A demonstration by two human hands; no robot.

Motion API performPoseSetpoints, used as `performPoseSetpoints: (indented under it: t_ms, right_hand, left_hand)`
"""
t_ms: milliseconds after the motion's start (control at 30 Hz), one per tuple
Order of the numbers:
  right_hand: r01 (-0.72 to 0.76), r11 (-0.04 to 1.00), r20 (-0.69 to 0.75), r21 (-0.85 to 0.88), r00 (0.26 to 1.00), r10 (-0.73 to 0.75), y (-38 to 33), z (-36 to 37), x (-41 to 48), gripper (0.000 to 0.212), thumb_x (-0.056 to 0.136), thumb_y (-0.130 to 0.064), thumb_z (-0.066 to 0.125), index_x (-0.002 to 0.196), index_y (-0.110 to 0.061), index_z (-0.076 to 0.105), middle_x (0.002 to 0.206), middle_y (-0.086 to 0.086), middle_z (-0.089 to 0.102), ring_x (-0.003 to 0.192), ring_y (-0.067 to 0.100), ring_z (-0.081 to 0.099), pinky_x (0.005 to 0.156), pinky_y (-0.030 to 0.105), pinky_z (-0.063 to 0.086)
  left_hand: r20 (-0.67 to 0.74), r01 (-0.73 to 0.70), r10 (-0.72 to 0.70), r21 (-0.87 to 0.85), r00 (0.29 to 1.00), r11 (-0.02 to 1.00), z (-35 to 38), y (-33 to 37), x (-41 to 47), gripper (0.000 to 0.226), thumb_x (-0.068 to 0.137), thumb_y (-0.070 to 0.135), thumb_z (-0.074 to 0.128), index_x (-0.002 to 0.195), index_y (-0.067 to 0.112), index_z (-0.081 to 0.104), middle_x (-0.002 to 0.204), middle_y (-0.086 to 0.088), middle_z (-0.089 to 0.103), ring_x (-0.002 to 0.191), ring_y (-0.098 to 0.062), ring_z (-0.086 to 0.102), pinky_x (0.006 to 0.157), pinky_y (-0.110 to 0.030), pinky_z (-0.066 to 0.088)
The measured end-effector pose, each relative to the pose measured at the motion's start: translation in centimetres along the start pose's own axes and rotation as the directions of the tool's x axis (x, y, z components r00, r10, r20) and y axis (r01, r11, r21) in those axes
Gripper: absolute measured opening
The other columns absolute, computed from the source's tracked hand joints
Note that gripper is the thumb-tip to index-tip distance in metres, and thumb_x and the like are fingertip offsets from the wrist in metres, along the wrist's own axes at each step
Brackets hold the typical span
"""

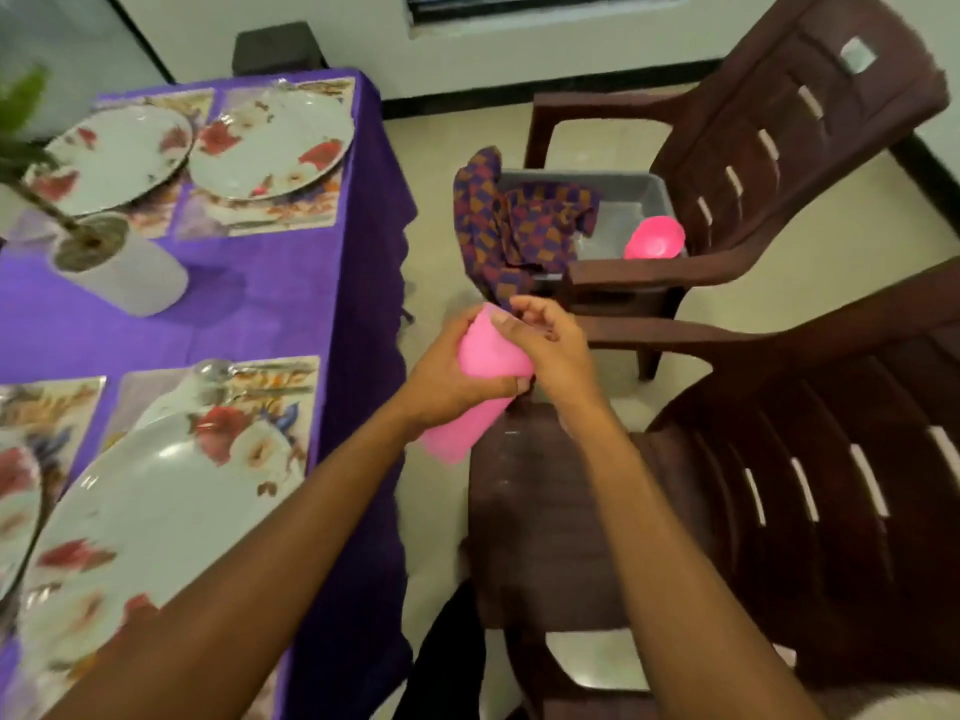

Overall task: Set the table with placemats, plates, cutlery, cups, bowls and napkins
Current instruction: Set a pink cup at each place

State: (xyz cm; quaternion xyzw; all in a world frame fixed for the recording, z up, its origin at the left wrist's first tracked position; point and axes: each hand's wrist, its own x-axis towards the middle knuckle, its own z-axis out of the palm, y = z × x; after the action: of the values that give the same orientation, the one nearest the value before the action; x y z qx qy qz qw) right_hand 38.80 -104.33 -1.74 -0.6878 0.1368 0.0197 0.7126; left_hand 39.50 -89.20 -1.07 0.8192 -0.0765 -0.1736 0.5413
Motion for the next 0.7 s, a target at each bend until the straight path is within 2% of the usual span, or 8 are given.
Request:
performPoseSetpoints:
  t_ms: [67,133,267,333,433,567,633,700]
  right_hand:
    - [-0.12,0.987,0.103,0.11,0.989,0.108,0.3,1.9,-3.8,0.055,0.076,-0.048,0.08,0.123,-0.023,0.067,0.128,0.009,0.063,0.11,0.017,0.064,0.084,0.027,0.056]
    - [-0.209,0.97,0.174,0.123,0.967,0.187,0.3,3.6,-7.0,0.065,0.086,-0.038,0.077,0.141,-0.013,0.055,0.133,0.005,0.061,0.11,0.012,0.063,0.09,0.029,0.057]
    - [-0.231,0.971,0.268,-0.054,0.934,0.237,1.0,6.7,-11.5,0.107,0.068,-0.062,0.081,0.152,-0.011,0.04,0.134,-0.006,0.059,0.119,0.01,0.059,0.105,0.037,0.051]
    - [-0.209,0.972,0.296,-0.103,0.927,0.231,1.3,8.5,-13.1,0.103,0.067,-0.063,0.079,0.15,-0.011,0.045,0.138,-0.003,0.059,0.121,0.011,0.058,0.102,0.033,0.051]
    - [-0.169,0.983,0.267,-0.074,0.946,0.182,1.4,11.8,-15.4,0.088,0.065,-0.064,0.077,0.135,-0.013,0.062,0.125,0.002,0.068,0.112,0.016,0.065,0.081,0.026,0.054]
    - [-0.175,0.984,0.192,-0.039,0.965,0.179,1.1,18.0,-17.7,0.073,0.067,-0.06,0.079,0.127,-0.02,0.068,0.118,0.001,0.072,0.111,0.021,0.067,0.08,0.033,0.053]
    - [-0.175,0.984,0.166,-0.025,0.97,0.176,0.8,22.1,-19.0,0.068,0.07,-0.055,0.078,0.127,-0.019,0.069,0.116,-0.001,0.073,0.107,0.017,0.069,0.08,0.033,0.054]
    - [-0.193,0.981,0.145,0.009,0.971,0.189,0.6,26.7,-20.7,0.064,0.073,-0.049,0.077,0.128,-0.018,0.068,0.12,-0.002,0.072,0.102,0.011,0.07,0.078,0.029,0.055]
  left_hand:
    - [-0.002,0.015,-0.015,-0.006,1.0,1.0,-1.0,-0.9,-4.1,0.086,0.07,0.021,0.09,0.137,0.034,0.038,0.12,0.018,0.052,0.103,0.004,0.056,0.075,-0.011,0.05]
    - [-0.021,0.029,-0.028,0.014,0.999,0.999,-2.4,-1.9,-7.9,0.088,0.067,0.027,0.092,0.137,0.033,0.04,0.123,0.014,0.055,0.106,0.001,0.057,0.08,-0.015,0.051]
    - [-0.004,0.092,-0.092,0.066,0.996,0.994,-5.9,-3.5,-14.0,0.095,0.067,0.037,0.09,0.145,0.032,0.035,0.132,0.008,0.051,0.113,-0.008,0.055,0.082,-0.02,0.05]
    - [0.023,0.103,-0.105,0.075,0.994,0.992,-7.7,-4.3,-16.2,0.095,0.069,0.039,0.089,0.146,0.033,0.034,0.13,0.01,0.052,0.113,-0.009,0.054,0.081,-0.023,0.051]
    - [0.026,0.095,-0.096,0.042,0.995,0.995,-10.1,-4.9,-19.1,0.081,0.072,0.032,0.087,0.135,0.04,0.037,0.117,0.02,0.051,0.106,-0.005,0.055,0.075,-0.019,0.049]
    - [-0.008,0.086,-0.087,-0.029,0.996,0.996,-15.0,-6.8,-22.1,0.093,0.072,0.033,0.088,0.146,0.036,0.032,0.12,0.018,0.046,0.106,-0.003,0.052,0.082,-0.025,0.052]
    - [0.007,0.074,-0.073,-0.044,0.997,0.996,-18.3,-8.5,-23.6,0.097,0.069,0.039,0.089,0.148,0.037,0.031,0.129,0.013,0.048,0.112,-0.011,0.054,0.088,-0.033,0.055]
    - [0.035,0.074,-0.072,-0.048,0.997,0.996,-22.2,-10.2,-25.5,0.098,0.068,0.041,0.089,0.147,0.04,0.031,0.131,0.013,0.05,0.114,-0.012,0.055,0.089,-0.033,0.055]
